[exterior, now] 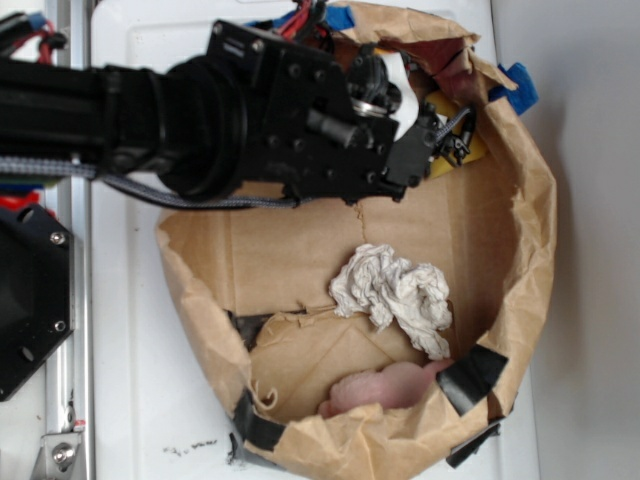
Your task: Grab the red paper.
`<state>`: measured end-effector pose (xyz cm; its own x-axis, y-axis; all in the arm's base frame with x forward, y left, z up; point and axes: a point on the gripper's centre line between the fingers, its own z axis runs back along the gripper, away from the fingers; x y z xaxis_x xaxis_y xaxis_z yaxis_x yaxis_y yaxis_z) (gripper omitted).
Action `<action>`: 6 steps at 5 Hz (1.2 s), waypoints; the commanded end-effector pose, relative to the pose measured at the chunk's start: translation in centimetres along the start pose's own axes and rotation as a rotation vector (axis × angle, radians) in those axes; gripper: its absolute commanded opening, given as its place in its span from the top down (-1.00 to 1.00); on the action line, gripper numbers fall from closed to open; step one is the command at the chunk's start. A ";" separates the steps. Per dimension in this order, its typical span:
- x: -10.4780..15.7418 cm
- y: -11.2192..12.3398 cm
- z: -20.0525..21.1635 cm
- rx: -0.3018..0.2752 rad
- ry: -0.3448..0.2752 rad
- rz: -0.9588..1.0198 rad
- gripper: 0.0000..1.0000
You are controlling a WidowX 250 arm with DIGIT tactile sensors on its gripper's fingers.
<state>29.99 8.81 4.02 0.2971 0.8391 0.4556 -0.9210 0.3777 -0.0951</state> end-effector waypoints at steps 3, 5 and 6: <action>1.5 -0.3 1.2 -0.058 -0.002 0.003 1.00; 1.5 -0.2 2.0 -0.079 0.030 -0.044 1.00; 1.6 -0.1 2.6 -0.101 0.052 -0.060 1.00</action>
<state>29.70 7.61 4.83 0.4134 0.8304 0.3736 -0.8717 0.4795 -0.1010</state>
